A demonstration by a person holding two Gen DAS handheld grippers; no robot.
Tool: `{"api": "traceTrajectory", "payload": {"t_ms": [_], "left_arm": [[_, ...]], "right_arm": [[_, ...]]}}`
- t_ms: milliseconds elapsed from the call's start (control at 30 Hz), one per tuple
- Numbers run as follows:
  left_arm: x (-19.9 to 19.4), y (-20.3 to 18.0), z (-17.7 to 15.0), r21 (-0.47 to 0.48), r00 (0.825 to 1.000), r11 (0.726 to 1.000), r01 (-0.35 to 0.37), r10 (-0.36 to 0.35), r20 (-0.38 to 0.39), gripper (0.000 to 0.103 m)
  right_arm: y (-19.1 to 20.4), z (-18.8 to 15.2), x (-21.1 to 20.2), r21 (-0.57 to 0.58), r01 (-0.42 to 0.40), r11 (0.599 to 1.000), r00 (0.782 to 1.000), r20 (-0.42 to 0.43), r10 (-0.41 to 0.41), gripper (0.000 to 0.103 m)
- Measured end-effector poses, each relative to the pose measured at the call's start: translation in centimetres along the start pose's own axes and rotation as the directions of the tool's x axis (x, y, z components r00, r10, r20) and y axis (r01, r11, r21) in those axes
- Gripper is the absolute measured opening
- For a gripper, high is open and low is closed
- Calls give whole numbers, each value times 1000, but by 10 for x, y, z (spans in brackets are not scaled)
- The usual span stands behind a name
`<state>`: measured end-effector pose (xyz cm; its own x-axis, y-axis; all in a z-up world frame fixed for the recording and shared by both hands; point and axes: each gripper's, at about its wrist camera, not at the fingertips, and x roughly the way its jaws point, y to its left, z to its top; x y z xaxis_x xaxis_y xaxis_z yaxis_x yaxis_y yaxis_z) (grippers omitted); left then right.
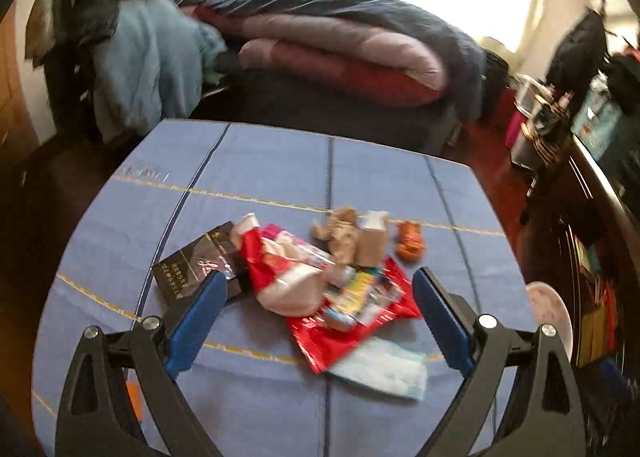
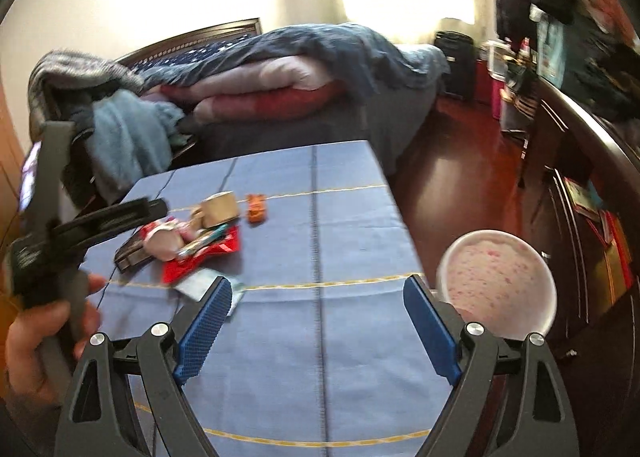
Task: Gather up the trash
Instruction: 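Move both open tools back over the trash on the table, then grasp the red-white paper cup with left tool while right tool grasps tissue packet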
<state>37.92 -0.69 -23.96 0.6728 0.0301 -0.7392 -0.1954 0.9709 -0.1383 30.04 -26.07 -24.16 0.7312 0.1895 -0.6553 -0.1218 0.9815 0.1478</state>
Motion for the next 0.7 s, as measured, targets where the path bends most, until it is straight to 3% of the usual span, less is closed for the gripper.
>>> {"api": "traceTrajectory", "payload": {"t_ms": [67, 133, 200, 400, 467, 500, 600, 700], "left_arm": [[15, 6, 4, -11, 1000, 1000, -1, 1, -16, 92], [30, 10, 7, -19, 999, 1000, -2, 2, -45, 78], [47, 13, 10, -38, 996, 999, 25, -28, -84, 74], [67, 10, 6, -38, 995, 999, 34, -37, -89, 70], [68, 12, 5, -31, 996, 999, 18, -21, -88, 52], [68, 13, 7, -26, 996, 999, 21, -24, -84, 36], [67, 23, 10, -48, 993, 996, 72, -76, -88, 36], [61, 31, 12, -52, 994, 995, 81, -84, -64, 36]], "right_arm": [[11, -2, 6, -20, -10, 1000, 1000, -13, 10, 87], [22, -4, 11, -35, -12, 999, 1000, -27, 11, 87], [29, -5, 17, -47, -11, 999, 999, -39, 9, 87], [45, -8, 40, -72, -16, 997, 996, -85, 10, 87], [51, -9, 48, -80, -24, 997, 995, -98, 16, 87], [54, -10, 52, -84, -29, 996, 994, -107, 20, 87], [64, -11, 61, -95, -45, 994, 991, -126, 33, 87], [74, -12, 69, -106, -55, 993, 990, -138, 40, 87]]}}
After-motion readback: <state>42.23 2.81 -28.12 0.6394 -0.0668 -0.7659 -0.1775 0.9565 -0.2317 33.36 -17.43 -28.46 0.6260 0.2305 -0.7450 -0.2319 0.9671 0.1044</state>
